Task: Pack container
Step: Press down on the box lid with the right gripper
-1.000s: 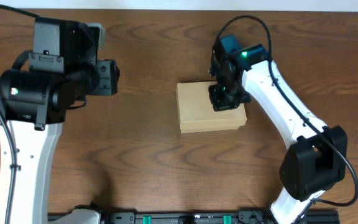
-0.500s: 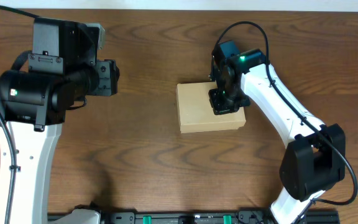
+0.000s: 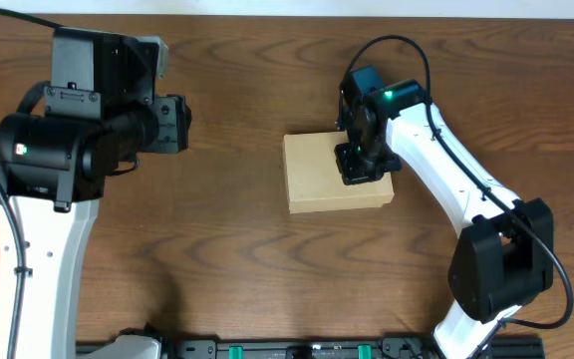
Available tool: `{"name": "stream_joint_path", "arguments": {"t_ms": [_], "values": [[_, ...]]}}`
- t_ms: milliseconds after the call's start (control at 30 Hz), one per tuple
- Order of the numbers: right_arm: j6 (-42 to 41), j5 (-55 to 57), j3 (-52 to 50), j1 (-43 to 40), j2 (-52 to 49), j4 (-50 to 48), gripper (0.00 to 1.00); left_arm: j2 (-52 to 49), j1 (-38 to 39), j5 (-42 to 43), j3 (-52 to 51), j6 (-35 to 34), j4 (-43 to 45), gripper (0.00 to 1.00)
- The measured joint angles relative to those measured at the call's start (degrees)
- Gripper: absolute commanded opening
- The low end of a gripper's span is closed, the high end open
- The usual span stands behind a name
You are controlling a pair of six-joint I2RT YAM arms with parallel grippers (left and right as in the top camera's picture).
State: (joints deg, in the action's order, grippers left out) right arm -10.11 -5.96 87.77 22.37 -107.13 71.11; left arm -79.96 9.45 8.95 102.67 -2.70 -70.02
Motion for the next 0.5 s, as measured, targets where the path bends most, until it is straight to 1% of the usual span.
{"name": "stream_joint_path", "arguments": {"t_ms": [300, 500], "values": [[-0.17, 0.0, -0.09, 0.0, 0.04, 0.52, 0.02, 4.28, 0.0, -1.57, 0.0, 0.02, 0.83, 0.57], [-0.31, 0.9, 1.73, 0.02, 0.04, 1.97, 0.05, 6.49, 0.0, -2.32, 0.0, 0.0, 0.81, 0.58]]}}
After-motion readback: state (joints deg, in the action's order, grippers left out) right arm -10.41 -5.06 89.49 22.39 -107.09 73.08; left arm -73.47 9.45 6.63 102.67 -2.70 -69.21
